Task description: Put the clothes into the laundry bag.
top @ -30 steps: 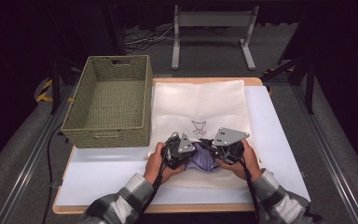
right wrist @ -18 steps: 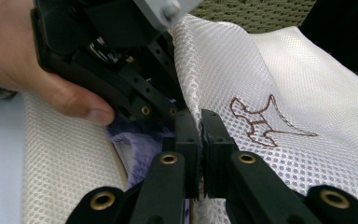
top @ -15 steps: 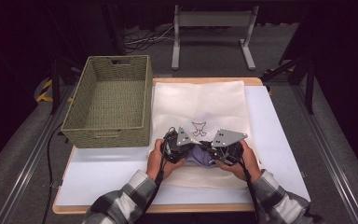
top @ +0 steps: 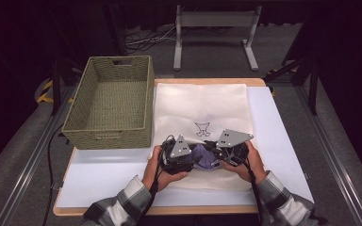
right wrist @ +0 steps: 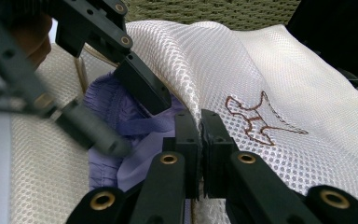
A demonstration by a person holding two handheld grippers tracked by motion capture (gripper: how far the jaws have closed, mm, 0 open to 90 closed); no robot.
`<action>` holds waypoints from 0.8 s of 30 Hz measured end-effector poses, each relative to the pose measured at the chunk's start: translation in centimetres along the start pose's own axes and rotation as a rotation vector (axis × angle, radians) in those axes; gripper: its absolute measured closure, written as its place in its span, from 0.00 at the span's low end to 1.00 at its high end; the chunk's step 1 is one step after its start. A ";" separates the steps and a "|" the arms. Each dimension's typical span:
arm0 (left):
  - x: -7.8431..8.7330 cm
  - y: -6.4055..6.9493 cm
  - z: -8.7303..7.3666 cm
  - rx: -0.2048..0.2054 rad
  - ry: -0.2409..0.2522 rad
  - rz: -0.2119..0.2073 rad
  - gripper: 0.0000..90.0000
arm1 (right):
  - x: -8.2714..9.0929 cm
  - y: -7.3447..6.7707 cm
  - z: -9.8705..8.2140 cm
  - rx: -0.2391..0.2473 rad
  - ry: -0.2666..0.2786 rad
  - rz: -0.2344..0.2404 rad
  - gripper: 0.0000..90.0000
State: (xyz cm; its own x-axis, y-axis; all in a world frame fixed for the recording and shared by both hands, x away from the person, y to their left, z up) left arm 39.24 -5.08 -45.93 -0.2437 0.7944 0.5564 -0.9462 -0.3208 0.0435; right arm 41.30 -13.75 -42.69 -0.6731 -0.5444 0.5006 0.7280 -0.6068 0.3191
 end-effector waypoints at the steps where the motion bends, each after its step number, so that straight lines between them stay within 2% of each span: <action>1: -1.0 0.5 -0.1 -0.006 -0.013 -0.015 0.39 | 0.0 0.0 0.0 -0.001 0.001 0.001 0.97; 3: -1.3 0.6 -0.1 -0.010 -0.016 -0.016 0.37 | 0.0 -0.1 0.0 -0.002 0.000 0.003 0.97; 4: -2.1 0.5 -0.2 -0.006 -0.022 -0.008 0.37 | -0.1 -0.1 0.0 -0.001 0.000 0.003 0.97; 7: -3.4 0.0 -0.3 0.004 -0.029 0.017 0.42 | -0.1 -0.2 0.0 0.001 -0.003 0.007 0.97; 10: -4.3 -0.5 -0.7 -0.003 -0.051 0.039 0.50 | -0.2 -0.3 -0.1 0.002 -0.004 0.011 0.97; 14: -4.8 -1.1 -1.2 -0.010 -0.077 0.069 0.72 | -0.2 -0.4 -0.1 -0.002 -0.005 0.012 0.97; 15: -4.8 -1.3 -1.4 -0.026 -0.098 0.075 0.76 | -0.3 -0.4 -0.1 0.000 -0.006 0.012 0.97; 17: -4.9 -1.7 -1.5 -0.027 -0.098 0.107 0.87 | -0.3 -0.4 -0.1 0.000 -0.007 0.014 0.97; 18: -4.9 -1.7 -1.5 -0.027 -0.098 0.107 0.89 | -0.3 -0.4 -0.1 0.000 -0.007 0.014 0.97; 19: -5.0 -2.1 -1.5 -0.022 -0.100 0.140 0.91 | -0.3 -0.5 -0.1 0.004 -0.009 0.015 0.97; 20: -5.0 -2.1 -1.5 -0.022 -0.100 0.140 0.91 | -0.3 -0.5 -0.1 0.004 -0.009 0.015 0.97; 22: -4.7 -2.7 -1.5 -0.022 -0.111 0.179 0.92 | -0.3 -0.6 -0.1 0.005 -0.010 0.019 0.97; 23: -4.6 -3.0 -1.6 -0.006 -0.106 0.193 0.92 | -0.3 -0.6 -0.1 0.005 -0.010 0.020 0.97; 24: -4.6 -3.0 -1.6 -0.006 -0.106 0.193 0.92 | -0.3 -0.7 -0.1 0.004 -0.010 0.022 0.97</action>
State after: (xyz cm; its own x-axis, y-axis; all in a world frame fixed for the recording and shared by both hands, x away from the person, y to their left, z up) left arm 42.85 -7.00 -49.92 -0.3971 0.6599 0.6379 -0.8854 -0.4585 -0.0768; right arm 40.98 -13.27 -43.14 -0.6560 -0.5515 0.5153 0.7428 -0.5929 0.3111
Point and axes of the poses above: each handheld gripper's, and its own axes: x roughly backward along the jaws, z roughly out of its top, y roughly to its right, the point moved 9 cm from there along -x, roughly forward along the jaws, and after that the axes turned 9 degrees about -z, right-handed, at the moved point
